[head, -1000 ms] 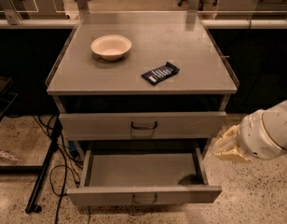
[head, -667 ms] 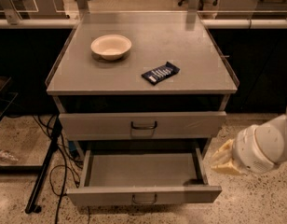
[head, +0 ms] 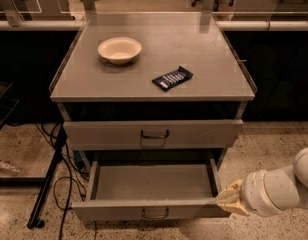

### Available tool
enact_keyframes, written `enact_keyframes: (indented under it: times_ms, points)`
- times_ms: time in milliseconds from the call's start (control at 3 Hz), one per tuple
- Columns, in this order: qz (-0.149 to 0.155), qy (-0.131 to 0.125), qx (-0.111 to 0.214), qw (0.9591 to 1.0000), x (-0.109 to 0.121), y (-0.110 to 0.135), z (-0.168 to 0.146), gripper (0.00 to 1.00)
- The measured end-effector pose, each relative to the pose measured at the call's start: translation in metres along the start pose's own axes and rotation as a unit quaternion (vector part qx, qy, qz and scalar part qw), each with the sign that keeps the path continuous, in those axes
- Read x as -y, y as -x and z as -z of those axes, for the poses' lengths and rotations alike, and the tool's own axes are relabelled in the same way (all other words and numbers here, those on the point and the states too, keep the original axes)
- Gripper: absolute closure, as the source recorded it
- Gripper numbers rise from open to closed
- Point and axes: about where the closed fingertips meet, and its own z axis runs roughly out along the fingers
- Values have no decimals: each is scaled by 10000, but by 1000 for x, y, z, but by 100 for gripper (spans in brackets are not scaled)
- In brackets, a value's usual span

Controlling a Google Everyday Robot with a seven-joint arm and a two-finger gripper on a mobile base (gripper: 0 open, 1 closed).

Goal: Close middle drawer

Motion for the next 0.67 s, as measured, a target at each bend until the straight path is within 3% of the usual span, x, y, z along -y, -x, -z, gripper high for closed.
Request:
enact_keyframes:
  times_ms: [333,667]
  points:
    - [-109,89,214,9997,2,-24,-56,100]
    - [-109,89,214,9997,2,-24,-56,100]
